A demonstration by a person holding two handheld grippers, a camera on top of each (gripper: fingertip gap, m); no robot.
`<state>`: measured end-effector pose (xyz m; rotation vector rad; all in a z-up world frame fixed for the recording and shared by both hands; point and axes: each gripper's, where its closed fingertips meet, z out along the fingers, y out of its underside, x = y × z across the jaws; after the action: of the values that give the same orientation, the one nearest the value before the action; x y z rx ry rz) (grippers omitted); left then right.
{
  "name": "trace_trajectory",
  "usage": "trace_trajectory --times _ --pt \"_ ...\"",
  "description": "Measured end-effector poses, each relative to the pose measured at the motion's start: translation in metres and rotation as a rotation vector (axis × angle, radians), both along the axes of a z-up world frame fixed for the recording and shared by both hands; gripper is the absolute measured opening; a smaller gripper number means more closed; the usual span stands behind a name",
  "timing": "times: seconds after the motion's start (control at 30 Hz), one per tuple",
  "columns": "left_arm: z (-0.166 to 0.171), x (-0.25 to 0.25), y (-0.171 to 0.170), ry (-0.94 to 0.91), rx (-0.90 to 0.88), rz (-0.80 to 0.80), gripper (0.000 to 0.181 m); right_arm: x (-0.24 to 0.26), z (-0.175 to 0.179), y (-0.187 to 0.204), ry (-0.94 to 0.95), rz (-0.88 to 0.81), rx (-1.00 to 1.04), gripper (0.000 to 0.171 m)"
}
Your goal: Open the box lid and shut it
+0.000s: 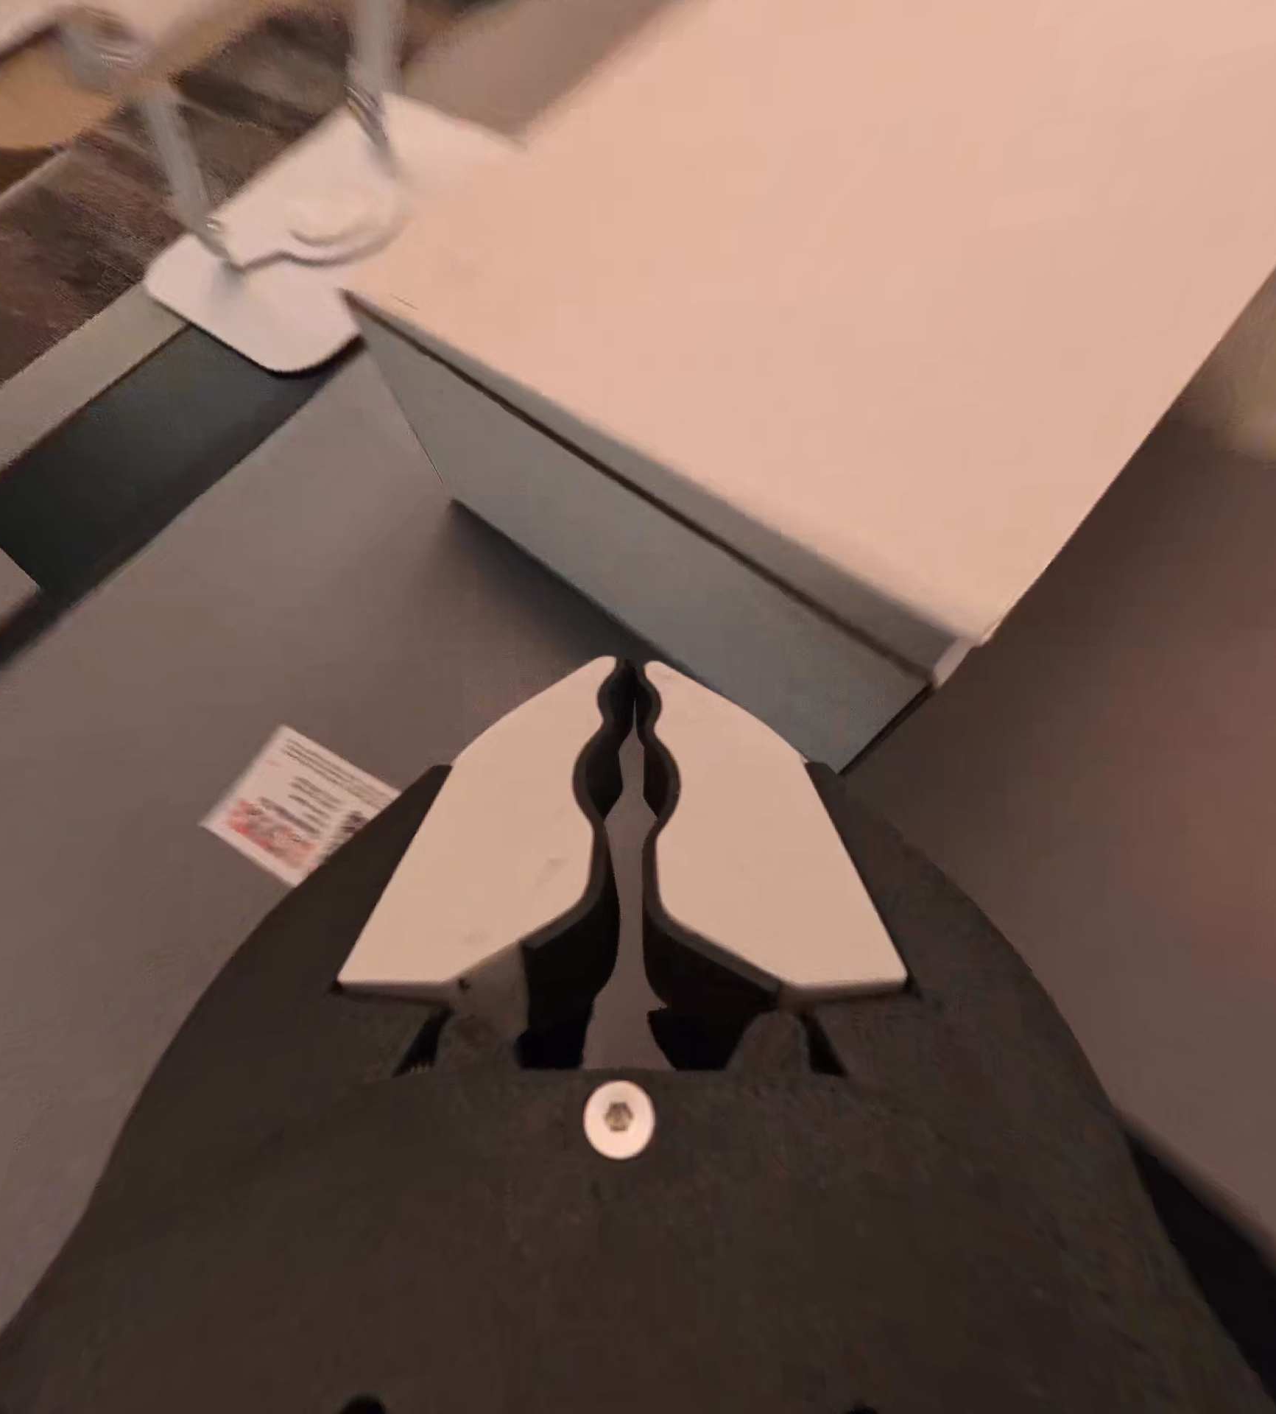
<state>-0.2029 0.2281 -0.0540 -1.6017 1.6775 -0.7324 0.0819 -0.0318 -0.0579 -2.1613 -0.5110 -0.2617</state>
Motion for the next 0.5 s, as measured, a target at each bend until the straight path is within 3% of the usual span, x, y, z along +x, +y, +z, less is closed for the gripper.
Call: trace_trajectory --times 0.03,0.07,0.1,0.13,0.2,0.3,0.4,0.5 --pt "0.014 -0.004 -0.003 -0.112 -0.146 0.04 0.0 0.003 0.013 -0.006 0.098 -0.061 0.107 0.0" --pt "0.03 -0.007 -0.011 -0.225 -0.31 0.039 0.0 0.001 0.028 -0.011 0.24 -0.101 0.221 0.0" --pt "0.046 -0.008 -0.017 -0.335 -0.455 0.037 0.016 -0.008 0.042 -0.013 0.409 -0.098 0.322 0.006" --pt "0.058 -0.008 -0.021 -0.422 -0.565 0.046 0.033 -0.015 0.055 -0.014 0.574 -0.087 0.399 0.033" --pt "0.066 -0.005 -0.031 -0.471 -0.644 0.032 0.043 -0.025 0.064 -0.012 0.79 -0.082 0.435 0.053" --pt "0.062 0.012 -0.02 -0.418 -0.53 0.099 0.069 -0.017 0.061 0.008 0.799 -0.138 0.386 0.064" --pt "0.072 0.042 0.011 -0.397 -0.535 0.128 0.072 0.011 0.072 0.044 0.893 -0.165 0.331 0.064" --pt "0.063 0.08 0.04 -0.316 -0.678 0.125 0.071 0.048 0.066 0.091 0.948 -0.232 0.263 0.07"
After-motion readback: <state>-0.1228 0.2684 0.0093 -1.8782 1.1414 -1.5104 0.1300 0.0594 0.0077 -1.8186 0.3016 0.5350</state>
